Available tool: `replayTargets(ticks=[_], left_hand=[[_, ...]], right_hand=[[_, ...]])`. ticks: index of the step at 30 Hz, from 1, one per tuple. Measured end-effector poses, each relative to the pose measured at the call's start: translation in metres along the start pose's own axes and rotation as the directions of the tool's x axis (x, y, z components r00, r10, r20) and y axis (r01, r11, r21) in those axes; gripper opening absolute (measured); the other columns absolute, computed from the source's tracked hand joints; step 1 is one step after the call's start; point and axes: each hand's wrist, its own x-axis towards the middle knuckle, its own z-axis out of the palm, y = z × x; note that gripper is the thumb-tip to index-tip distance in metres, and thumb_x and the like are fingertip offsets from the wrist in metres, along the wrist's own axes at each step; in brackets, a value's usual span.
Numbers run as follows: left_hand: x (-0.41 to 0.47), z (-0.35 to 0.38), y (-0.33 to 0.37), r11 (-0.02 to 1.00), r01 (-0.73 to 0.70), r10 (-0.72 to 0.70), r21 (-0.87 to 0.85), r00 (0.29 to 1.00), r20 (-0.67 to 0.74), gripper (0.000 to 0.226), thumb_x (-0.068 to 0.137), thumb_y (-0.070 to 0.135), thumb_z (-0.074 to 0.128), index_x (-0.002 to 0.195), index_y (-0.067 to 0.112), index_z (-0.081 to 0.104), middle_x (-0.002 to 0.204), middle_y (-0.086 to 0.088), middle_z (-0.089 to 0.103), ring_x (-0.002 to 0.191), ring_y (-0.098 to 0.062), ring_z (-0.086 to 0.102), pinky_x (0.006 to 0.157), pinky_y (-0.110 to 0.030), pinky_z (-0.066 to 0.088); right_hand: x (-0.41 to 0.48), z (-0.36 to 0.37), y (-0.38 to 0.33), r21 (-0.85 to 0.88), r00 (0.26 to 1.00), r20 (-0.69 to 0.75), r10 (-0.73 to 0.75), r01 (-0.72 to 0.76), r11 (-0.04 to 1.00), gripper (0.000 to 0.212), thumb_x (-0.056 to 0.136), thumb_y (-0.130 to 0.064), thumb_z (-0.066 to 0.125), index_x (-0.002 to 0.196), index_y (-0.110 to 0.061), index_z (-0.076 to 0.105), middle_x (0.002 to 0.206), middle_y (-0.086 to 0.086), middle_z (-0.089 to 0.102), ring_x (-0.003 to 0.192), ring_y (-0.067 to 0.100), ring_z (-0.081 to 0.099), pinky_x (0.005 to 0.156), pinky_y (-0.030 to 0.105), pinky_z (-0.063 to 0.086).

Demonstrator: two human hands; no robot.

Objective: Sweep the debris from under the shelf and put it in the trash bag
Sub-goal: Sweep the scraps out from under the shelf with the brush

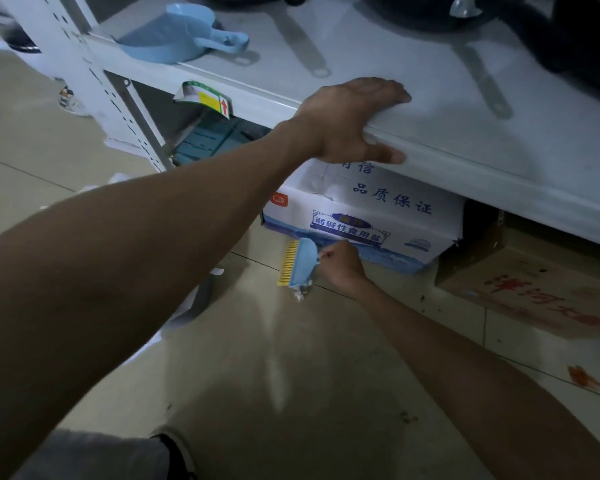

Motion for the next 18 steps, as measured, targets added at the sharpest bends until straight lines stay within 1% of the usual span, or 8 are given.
replayTargets(ticks=[4, 5, 7, 9, 12, 14, 17, 18], left_hand=[[-0.001, -0.001, 0.000, 1.000, -0.002, 0.002, 0.016, 1.000, 0.010, 0.093, 0.074, 0.086, 0.043, 0.152, 0.036, 0.028, 0.159, 0.014, 0.028, 0.146, -0.012, 0.027, 0.114, -0.040, 0.032], [0.000, 0.000, -0.001, 1.000, -0.007, 0.007, 0.022, 1.000, 0.012, 0.094, 0.074, 0.086, 0.043, 0.152, 0.035, 0.028, 0.159, 0.014, 0.028, 0.146, -0.013, 0.027, 0.114, -0.041, 0.032], [0.001, 0.001, -0.001, 1.000, -0.011, 0.011, 0.025, 1.000, 0.005, 0.094, 0.074, 0.087, 0.042, 0.152, 0.035, 0.028, 0.159, 0.014, 0.028, 0.147, -0.012, 0.026, 0.114, -0.041, 0.032], [0.002, 0.003, -0.003, 0.999, -0.014, 0.015, 0.032, 1.000, -0.002, 0.094, 0.074, 0.087, 0.042, 0.152, 0.035, 0.029, 0.159, 0.015, 0.028, 0.146, -0.012, 0.027, 0.113, -0.040, 0.031], [0.002, 0.004, -0.003, 1.000, -0.015, 0.016, 0.016, 1.000, -0.024, 0.093, 0.073, 0.087, 0.042, 0.150, 0.037, 0.031, 0.156, 0.018, 0.031, 0.144, -0.009, 0.031, 0.111, -0.038, 0.034], [0.001, 0.003, -0.003, 1.000, -0.009, 0.009, 0.000, 0.999, -0.035, 0.093, 0.071, 0.088, 0.042, 0.149, 0.039, 0.031, 0.155, 0.021, 0.032, 0.143, -0.008, 0.032, 0.111, -0.037, 0.035], [0.000, 0.002, -0.002, 1.000, -0.006, 0.006, 0.006, 1.000, -0.029, 0.092, 0.072, 0.088, 0.042, 0.149, 0.039, 0.031, 0.154, 0.021, 0.033, 0.142, -0.007, 0.033, 0.110, -0.037, 0.037], [-0.001, 0.002, -0.001, 1.000, -0.004, 0.005, 0.005, 1.000, -0.027, 0.091, 0.072, 0.087, 0.042, 0.148, 0.039, 0.032, 0.154, 0.021, 0.033, 0.142, -0.007, 0.033, 0.109, -0.037, 0.037]], right_hand=[[0.001, 0.015, -0.012, 0.045, 0.999, 0.022, -0.028, 0.027, 0.999, 0.024, 0.089, -0.006, 0.054, 0.075, 0.006, 0.069, 0.078, 0.015, 0.071, 0.072, 0.022, 0.067, 0.064, 0.028, 0.052], [0.002, 0.019, -0.013, 0.052, 1.000, 0.026, -0.016, 0.015, 0.999, 0.025, 0.089, -0.006, 0.054, 0.070, 0.004, 0.067, 0.074, 0.013, 0.068, 0.069, 0.019, 0.064, 0.064, 0.026, 0.049], [0.006, 0.026, -0.009, 0.051, 0.999, 0.031, 0.014, -0.015, 0.999, 0.030, 0.089, -0.006, 0.055, 0.059, -0.006, 0.058, 0.063, 0.004, 0.059, 0.059, 0.011, 0.055, 0.064, 0.022, 0.042], [0.011, 0.031, -0.003, 0.031, 0.998, 0.016, 0.064, -0.064, 0.997, 0.024, 0.087, -0.007, 0.056, 0.064, -0.009, 0.058, 0.064, 0.001, 0.056, 0.062, 0.013, 0.055, 0.063, 0.022, 0.042], [0.015, 0.032, 0.011, 0.007, 0.991, 0.003, 0.131, -0.131, 0.991, 0.018, 0.084, -0.009, 0.061, 0.066, -0.011, 0.061, 0.064, 0.001, 0.057, 0.062, 0.015, 0.056, 0.056, 0.021, 0.046], [0.014, 0.028, 0.021, -0.005, 0.987, -0.002, 0.163, -0.163, 0.987, 0.009, 0.083, -0.011, 0.064, 0.080, -0.005, 0.070, 0.073, 0.006, 0.066, 0.067, 0.017, 0.061, 0.055, 0.022, 0.049], [0.007, 0.016, 0.035, 0.003, 0.980, -0.025, 0.198, -0.198, 0.980, 0.013, 0.083, -0.011, 0.063, 0.082, -0.002, 0.073, 0.076, 0.009, 0.069, 0.067, 0.017, 0.062, 0.049, 0.016, 0.042], [0.004, 0.011, 0.039, 0.014, 0.976, -0.041, 0.214, -0.214, 0.977, 0.015, 0.083, -0.010, 0.063, 0.081, 0.000, 0.073, 0.077, 0.012, 0.071, 0.066, 0.018, 0.063, 0.051, 0.017, 0.044]])
